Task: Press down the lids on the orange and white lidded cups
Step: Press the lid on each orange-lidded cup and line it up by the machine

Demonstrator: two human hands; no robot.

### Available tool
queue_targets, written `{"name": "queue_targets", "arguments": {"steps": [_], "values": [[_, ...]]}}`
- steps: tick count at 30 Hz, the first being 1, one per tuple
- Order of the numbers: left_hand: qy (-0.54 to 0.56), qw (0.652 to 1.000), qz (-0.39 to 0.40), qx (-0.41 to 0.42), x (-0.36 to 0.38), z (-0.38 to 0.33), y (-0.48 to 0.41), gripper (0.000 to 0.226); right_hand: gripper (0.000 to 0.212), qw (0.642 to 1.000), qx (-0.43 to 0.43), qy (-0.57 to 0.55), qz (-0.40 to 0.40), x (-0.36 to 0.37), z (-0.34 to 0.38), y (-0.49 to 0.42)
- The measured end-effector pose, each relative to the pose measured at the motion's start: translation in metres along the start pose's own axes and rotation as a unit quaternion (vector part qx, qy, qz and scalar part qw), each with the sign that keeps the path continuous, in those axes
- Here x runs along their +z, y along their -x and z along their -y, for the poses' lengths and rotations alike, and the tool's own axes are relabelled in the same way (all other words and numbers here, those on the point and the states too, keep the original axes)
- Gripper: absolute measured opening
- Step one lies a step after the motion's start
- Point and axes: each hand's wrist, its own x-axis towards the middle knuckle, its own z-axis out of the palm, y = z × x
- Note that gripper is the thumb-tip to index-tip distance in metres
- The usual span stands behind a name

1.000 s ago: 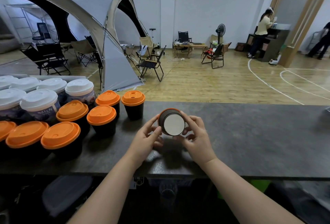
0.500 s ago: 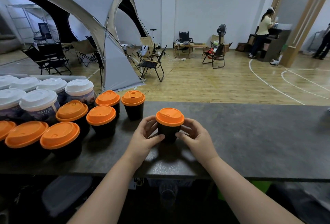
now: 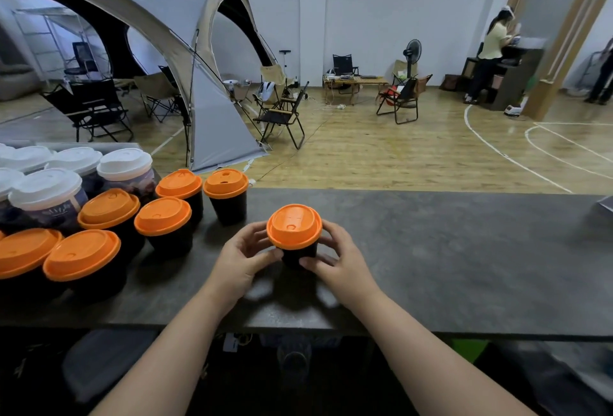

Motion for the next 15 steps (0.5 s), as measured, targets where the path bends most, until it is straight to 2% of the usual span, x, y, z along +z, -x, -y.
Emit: {"name": "queue_targets", "arguments": {"steps": [3, 6, 10, 15], "values": [[-0.036, 0.999, 0.006, 0.003, 0.026, -0.006, 0.004, 0.049, 0.066, 0.999, -0.011, 0.033, -0.005, -0.028, 0.0, 0.013], [-0.041, 0.999, 0.004, 0.01, 0.073, -0.007, 0.007, 0.049, 0.063, 1.0, -0.003, 0.011, -0.024, -0.075, -0.003, 0.028], [-0.024, 0.999, 0.013, 0.025, 0.162, 0.0, 0.005, 0.046, 0.059, 1.0, 0.008, 0.004, -0.023, -0.162, -0.009, 0.054], [-0.001, 0.999, 0.041, 0.027, 0.294, 0.017, 0.0, 0.042, 0.065, 0.997, 0.019, 0.04, -0.059, -0.287, -0.019, 0.082]]}}
